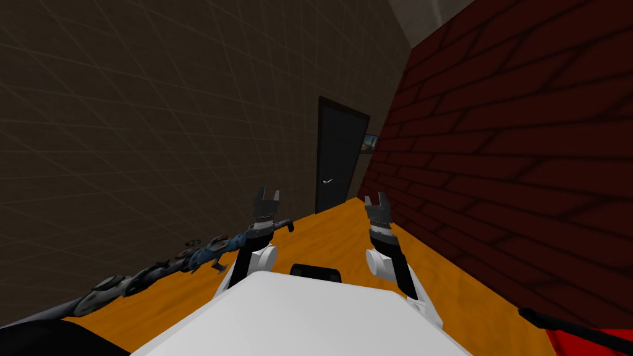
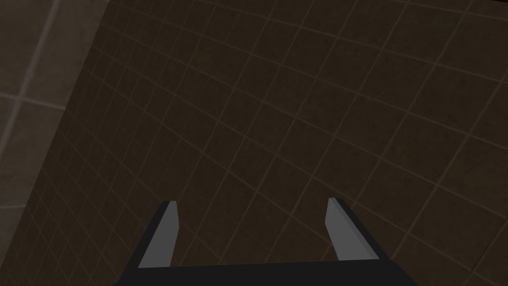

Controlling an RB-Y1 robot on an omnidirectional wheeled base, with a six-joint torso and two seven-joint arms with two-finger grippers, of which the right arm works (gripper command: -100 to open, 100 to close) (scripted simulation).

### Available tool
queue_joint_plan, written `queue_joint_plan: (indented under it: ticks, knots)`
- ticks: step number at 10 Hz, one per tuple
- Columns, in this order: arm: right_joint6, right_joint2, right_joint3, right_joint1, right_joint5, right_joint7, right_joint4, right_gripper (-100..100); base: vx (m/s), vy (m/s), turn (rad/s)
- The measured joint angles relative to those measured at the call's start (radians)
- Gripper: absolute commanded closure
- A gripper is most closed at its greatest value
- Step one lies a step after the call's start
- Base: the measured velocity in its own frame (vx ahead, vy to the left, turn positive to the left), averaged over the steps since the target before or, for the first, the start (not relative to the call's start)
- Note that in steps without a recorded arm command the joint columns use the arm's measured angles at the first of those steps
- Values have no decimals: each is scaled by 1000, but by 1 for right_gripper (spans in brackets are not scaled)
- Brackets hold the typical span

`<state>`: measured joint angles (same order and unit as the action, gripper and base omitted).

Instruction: Pull the door open

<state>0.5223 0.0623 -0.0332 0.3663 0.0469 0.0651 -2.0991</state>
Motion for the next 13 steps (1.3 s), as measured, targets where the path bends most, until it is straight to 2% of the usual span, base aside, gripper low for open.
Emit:
queue_joint_plan:
  ticks: [4,6,9,11,13]
  knots:
    - [14,18,1,-44,-9,11,108,-100,92,-37,87]
    - [30,24,4,-70,-16,15,174,-100,98,-33,100]
    - [36,38,2,-121,-22,24,273,-100,94,-36,101]
    - [44,47,3,-132,-26,31,318,-100,56,-25,48]
    - [61,50,5,-161,-32,32,390,-100,78,-35,118]
